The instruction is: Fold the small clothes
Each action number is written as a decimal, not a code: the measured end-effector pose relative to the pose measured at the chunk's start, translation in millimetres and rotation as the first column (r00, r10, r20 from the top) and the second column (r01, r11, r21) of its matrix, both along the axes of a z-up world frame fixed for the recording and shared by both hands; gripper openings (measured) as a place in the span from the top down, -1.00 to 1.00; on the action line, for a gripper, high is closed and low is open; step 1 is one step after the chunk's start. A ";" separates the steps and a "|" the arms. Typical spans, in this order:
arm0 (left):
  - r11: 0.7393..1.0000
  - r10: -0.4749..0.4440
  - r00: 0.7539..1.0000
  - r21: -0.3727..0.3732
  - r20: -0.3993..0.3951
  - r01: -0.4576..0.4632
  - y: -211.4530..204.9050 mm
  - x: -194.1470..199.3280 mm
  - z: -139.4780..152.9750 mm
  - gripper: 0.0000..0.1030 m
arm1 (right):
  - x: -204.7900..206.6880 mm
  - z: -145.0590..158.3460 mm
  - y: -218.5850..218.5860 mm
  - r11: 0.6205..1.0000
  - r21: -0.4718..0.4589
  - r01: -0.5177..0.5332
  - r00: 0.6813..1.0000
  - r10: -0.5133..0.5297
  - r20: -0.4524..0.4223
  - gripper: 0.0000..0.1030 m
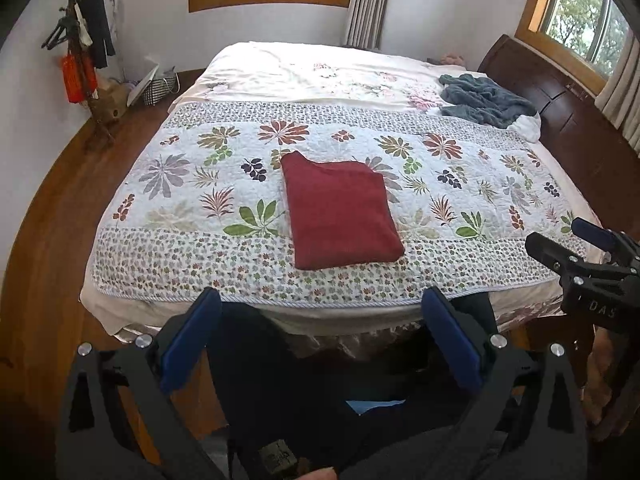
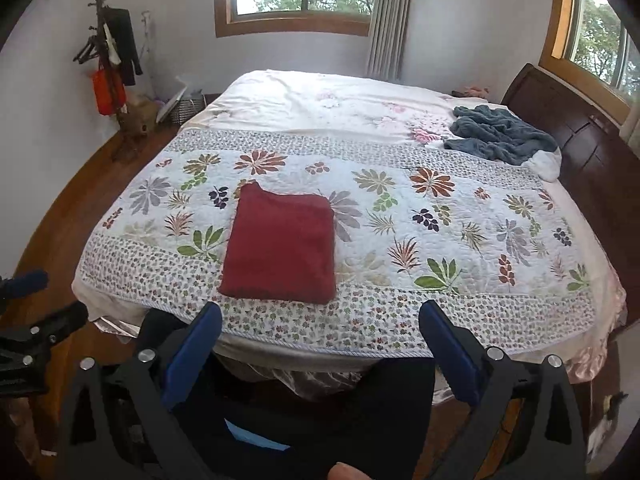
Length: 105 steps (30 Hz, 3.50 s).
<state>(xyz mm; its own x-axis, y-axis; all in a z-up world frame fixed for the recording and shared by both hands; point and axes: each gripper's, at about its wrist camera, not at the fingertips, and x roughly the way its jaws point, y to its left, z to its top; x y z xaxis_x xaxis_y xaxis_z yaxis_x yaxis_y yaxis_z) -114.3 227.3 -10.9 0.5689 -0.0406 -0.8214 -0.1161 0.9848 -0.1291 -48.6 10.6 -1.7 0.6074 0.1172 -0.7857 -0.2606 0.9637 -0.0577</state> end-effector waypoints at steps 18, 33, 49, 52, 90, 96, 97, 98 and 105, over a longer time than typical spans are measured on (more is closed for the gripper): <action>1.000 0.003 1.000 0.006 -0.006 -0.003 -1.2 11.3 -1.8 -0.93 | 8.7 -3.0 4.7 1.000 -0.005 -0.010 1.000 0.010 -0.006 -0.92; 1.000 0.000 1.000 0.004 0.005 0.000 -1.4 9.9 -3.2 -0.93 | 4.0 -2.3 9.8 1.000 -0.010 -0.011 1.000 0.011 0.011 -0.92; 1.000 0.013 1.000 -0.003 0.001 -0.013 4.0 10.0 -4.5 -0.93 | 5.5 -2.6 8.3 0.999 0.040 -0.022 1.000 0.021 0.002 -0.92; 1.000 0.015 1.000 -0.003 -0.004 -0.015 5.1 12.6 -6.0 -0.93 | 6.4 -3.4 9.9 0.999 0.035 -0.023 1.000 0.023 0.002 -0.92; 1.000 0.002 1.000 0.000 -0.018 -0.002 5.3 24.2 -13.3 -0.93 | 16.2 -11.5 7.8 0.999 0.030 -0.020 1.000 0.020 -0.003 -0.92; 1.000 -0.001 1.000 -0.001 -0.021 0.001 5.2 25.4 -13.1 -0.93 | 17.3 -14.1 8.6 0.999 0.030 -0.017 1.000 0.017 -0.002 -0.92; 1.000 -0.001 1.000 0.000 -0.022 0.001 5.0 25.8 -13.0 -0.93 | 17.1 -14.0 8.6 0.999 0.029 -0.016 1.000 0.016 -0.002 -0.92; 1.000 -0.002 1.000 0.001 -0.022 0.002 5.4 26.8 -12.6 -0.93 | 16.8 -13.6 8.9 0.999 0.029 -0.016 1.000 0.016 -0.001 -0.92; 1.000 -0.002 1.000 0.002 -0.024 0.002 4.4 26.4 -13.0 -0.93 | 17.2 -14.2 8.0 0.999 0.028 -0.016 1.000 0.016 -0.001 -0.92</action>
<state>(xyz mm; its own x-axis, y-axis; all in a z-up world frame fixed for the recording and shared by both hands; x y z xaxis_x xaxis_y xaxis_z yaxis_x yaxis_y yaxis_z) -87.9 231.7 -23.9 0.5491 -0.0399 -0.8348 -0.1170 0.9853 -0.1241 -31.4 18.6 -15.9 0.6043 0.1490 -0.7827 -0.2760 0.9607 -0.0302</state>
